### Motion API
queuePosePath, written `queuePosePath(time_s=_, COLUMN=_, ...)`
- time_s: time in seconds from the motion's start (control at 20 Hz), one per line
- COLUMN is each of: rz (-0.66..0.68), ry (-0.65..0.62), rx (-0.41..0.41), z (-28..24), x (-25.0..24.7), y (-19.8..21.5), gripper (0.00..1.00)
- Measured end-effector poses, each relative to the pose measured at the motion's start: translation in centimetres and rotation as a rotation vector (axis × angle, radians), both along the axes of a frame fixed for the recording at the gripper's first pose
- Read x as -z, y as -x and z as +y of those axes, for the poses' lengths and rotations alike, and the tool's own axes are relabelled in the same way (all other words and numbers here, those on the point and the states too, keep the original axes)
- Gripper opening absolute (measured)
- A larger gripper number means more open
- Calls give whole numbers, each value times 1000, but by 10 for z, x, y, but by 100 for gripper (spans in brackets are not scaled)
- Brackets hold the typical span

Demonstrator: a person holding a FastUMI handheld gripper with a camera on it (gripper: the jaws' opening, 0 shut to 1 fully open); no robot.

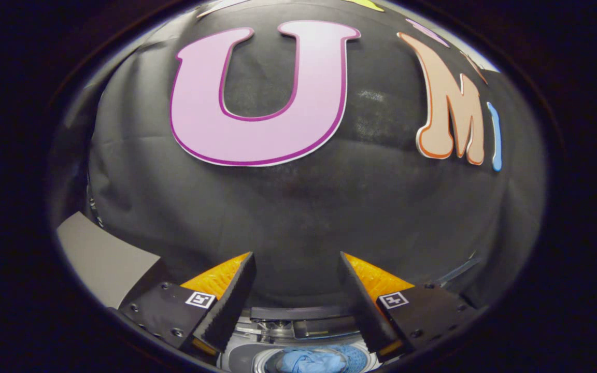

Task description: Put the clothes into the washing machine and then close the washing machine lid.

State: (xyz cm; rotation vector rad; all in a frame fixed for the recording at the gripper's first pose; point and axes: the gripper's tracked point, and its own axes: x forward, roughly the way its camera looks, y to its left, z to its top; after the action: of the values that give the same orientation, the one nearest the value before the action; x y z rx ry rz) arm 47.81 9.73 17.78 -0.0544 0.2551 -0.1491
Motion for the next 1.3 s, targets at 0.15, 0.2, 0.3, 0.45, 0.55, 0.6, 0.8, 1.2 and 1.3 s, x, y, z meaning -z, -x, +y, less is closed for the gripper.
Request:
queuePosePath(time_s=0.15, rz=-3, ry=1, rx=-12, z=2, x=1, y=15, gripper=99)
queuePosePath(time_s=0.2, rz=0, ry=0, rx=-17, z=3, x=3, y=20, gripper=99)
queuePosePath(time_s=0.3, rz=10, ry=-4, rx=-31, z=5, x=6, y=31, gripper=99)
queuePosePath(time_s=0.45, rz=3, ry=-12, rx=-50, z=8, x=11, y=48, gripper=98)
queuePosePath(time_s=0.55, rz=-12, ry=-14, rx=-50, z=9, x=14, y=58, gripper=99)
queuePosePath(time_s=0.6, rz=-17, ry=-14, rx=-51, z=10, x=16, y=64, gripper=99)
queuePosePath(time_s=0.8, rz=-15, ry=-26, rx=-54, z=14, x=28, y=85, gripper=98)
queuePosePath(time_s=1.2, rz=-8, ry=-69, rx=-81, z=26, x=55, y=108, gripper=98)
queuePosePath(time_s=1.3, rz=3, ry=-64, rx=-87, z=29, x=61, y=108, gripper=98)
